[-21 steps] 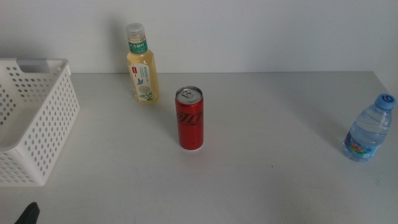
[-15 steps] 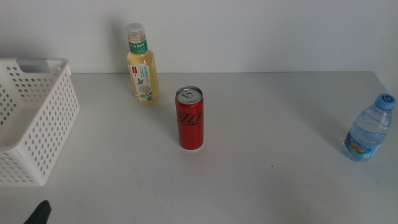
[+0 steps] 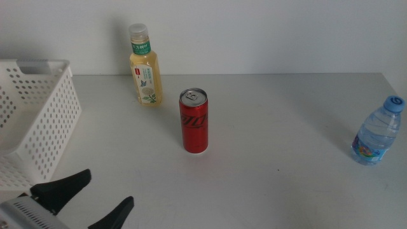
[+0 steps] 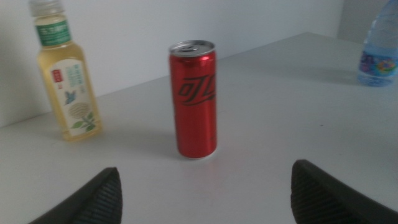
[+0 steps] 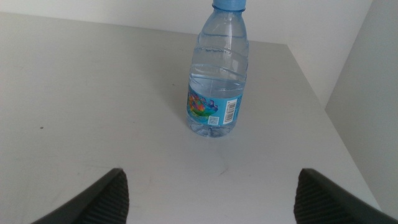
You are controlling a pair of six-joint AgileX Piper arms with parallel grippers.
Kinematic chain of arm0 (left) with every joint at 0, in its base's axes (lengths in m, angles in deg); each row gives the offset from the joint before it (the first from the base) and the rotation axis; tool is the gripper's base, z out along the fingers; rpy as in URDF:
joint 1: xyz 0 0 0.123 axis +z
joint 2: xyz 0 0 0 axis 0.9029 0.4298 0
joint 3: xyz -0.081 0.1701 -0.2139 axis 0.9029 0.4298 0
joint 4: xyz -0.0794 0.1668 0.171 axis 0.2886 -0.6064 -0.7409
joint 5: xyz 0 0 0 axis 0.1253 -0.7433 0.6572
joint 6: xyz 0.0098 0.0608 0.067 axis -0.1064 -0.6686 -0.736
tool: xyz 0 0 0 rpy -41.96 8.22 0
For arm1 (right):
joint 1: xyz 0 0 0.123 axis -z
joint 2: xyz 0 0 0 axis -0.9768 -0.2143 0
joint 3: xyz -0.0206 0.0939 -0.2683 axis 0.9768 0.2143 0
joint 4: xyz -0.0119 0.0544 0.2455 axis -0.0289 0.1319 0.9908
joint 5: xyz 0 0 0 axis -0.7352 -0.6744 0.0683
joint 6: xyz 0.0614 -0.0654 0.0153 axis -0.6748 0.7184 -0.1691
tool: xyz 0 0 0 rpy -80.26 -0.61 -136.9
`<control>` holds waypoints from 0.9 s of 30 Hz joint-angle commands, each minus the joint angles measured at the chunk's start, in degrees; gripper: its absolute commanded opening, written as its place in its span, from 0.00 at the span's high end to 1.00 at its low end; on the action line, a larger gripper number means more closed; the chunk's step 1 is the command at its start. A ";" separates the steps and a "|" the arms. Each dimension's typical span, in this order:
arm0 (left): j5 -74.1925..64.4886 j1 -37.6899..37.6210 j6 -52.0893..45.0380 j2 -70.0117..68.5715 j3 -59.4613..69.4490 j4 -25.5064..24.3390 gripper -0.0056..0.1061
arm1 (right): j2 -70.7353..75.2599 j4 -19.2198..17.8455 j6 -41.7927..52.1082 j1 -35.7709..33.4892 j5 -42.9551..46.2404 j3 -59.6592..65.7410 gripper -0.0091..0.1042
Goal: Use arms to grab the bottles and put them into the dustbin to the left of the table.
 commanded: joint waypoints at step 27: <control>42.85 -6.42 6.70 39.29 0.20 6.29 0.13 | 1.25 -0.12 0.55 0.40 4.14 -0.56 0.32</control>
